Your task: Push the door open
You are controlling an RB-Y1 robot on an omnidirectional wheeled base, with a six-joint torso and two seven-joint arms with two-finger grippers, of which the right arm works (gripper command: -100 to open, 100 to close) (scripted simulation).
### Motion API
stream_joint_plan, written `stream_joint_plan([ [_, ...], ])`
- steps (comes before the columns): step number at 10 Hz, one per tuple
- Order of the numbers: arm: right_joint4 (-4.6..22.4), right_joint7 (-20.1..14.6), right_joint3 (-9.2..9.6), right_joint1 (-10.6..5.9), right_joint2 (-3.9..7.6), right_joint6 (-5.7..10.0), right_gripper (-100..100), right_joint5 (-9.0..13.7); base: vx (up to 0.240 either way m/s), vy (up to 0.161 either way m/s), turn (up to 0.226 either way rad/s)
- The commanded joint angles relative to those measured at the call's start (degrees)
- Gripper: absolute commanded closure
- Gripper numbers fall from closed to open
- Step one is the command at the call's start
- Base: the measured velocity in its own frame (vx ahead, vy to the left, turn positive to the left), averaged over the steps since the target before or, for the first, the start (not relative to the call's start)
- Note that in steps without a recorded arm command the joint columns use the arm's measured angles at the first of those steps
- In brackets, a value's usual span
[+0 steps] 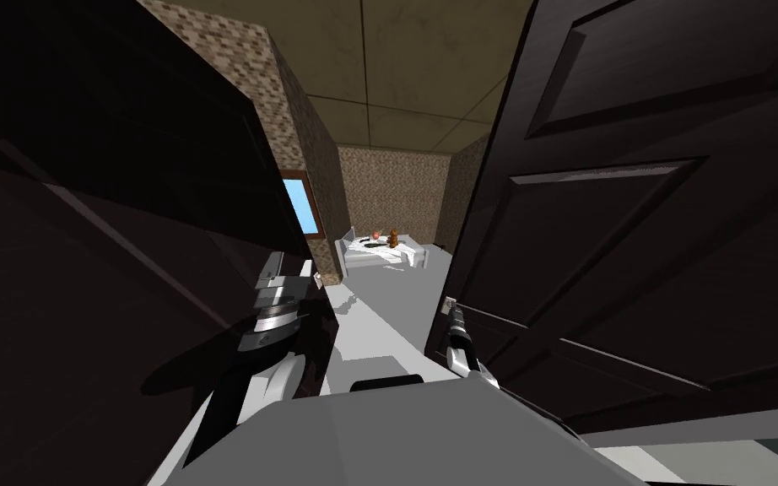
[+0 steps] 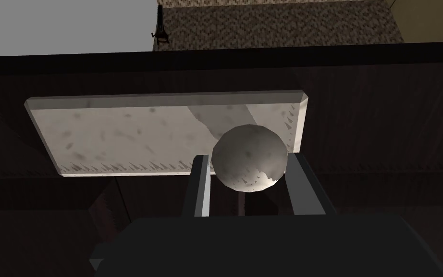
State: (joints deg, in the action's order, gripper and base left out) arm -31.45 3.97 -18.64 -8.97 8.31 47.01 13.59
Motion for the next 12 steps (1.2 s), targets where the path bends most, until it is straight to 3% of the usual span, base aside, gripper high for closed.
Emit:
stream_joint_plan([
  [1, -0.7, 0.4, -0.81, 0.05, 0.22, -0.26, 100, 0.5, 0.166, 0.008, -0.042],
  [6, -0.5, 1.3, -3.25, 0.35, 0.67, -0.01, 100, 2.0, 0.194, -0.01, -0.038],
  [10, -0.2, 2.5, -6.27, 0.72, 1.22, 0.3, 100, 3.9, 0.219, 0.004, -0.054],
  [12, -0.7, 2.6, -6.43, 1.26, 1.12, -0.21, 100, 4.1, 0.15, -0.005, -0.039],
])
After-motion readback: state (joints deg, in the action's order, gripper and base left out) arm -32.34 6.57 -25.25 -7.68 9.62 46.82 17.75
